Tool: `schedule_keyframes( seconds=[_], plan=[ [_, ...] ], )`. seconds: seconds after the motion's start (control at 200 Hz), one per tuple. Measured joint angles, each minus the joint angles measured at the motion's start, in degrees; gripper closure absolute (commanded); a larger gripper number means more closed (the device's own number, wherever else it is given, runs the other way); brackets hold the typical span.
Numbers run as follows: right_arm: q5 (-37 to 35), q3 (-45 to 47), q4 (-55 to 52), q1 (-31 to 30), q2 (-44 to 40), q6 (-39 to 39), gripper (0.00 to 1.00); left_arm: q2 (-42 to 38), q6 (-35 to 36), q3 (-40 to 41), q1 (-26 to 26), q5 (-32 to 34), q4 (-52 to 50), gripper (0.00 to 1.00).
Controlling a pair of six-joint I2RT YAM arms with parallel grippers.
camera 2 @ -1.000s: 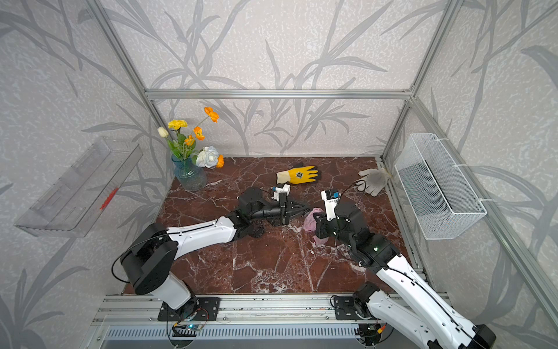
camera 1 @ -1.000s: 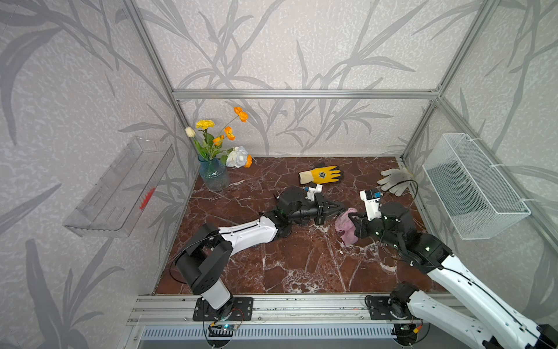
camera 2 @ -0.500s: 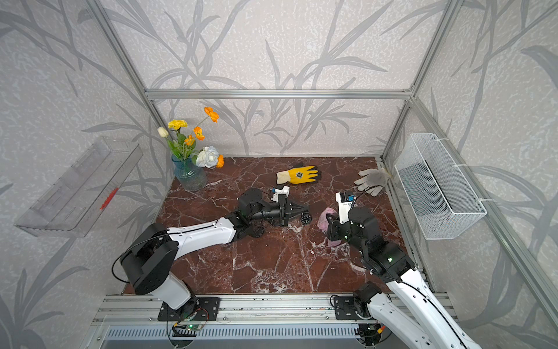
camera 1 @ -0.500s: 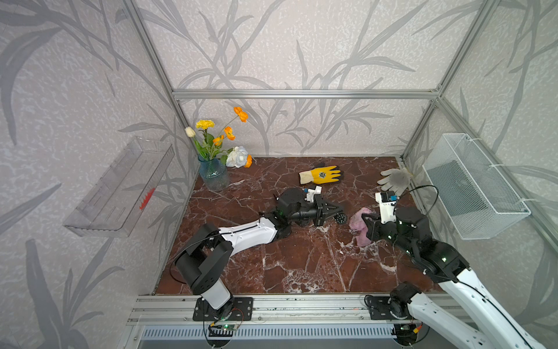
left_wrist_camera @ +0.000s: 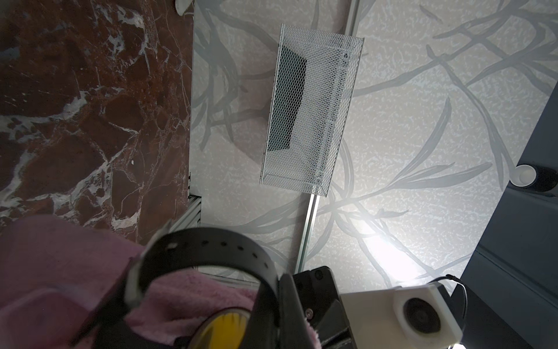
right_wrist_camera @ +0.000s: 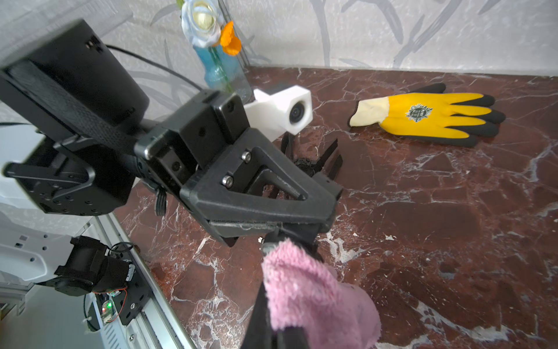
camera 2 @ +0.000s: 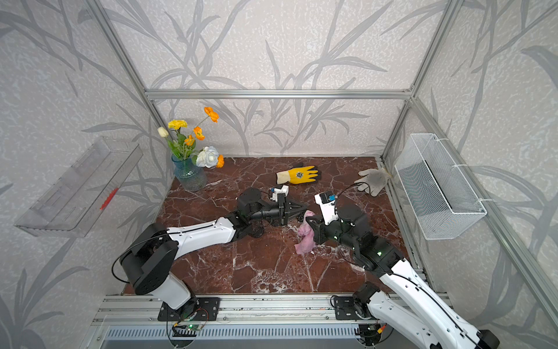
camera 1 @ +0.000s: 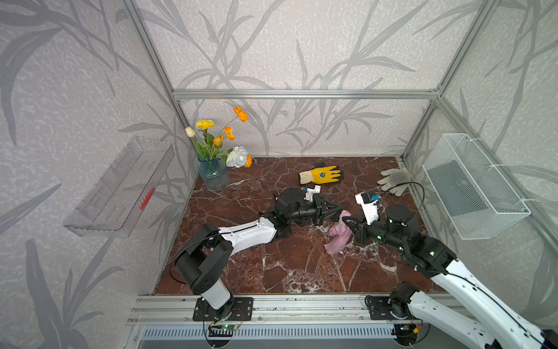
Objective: Wipe the watch dial
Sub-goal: Wipe the dirt from the watch dial.
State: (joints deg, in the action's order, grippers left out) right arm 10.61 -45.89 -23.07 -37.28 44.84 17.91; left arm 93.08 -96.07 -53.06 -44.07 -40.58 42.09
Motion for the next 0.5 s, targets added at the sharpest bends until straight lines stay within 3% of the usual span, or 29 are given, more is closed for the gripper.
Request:
schedule_keyframes(
  seconds=[0.5],
  plan=[
    [-0.3, 3.4, 3.4, -2.5, 2.8, 0.5, 1.00, 0.0, -0.1, 0.0, 0.1, 0.0, 0.0, 1.00]
  ],
)
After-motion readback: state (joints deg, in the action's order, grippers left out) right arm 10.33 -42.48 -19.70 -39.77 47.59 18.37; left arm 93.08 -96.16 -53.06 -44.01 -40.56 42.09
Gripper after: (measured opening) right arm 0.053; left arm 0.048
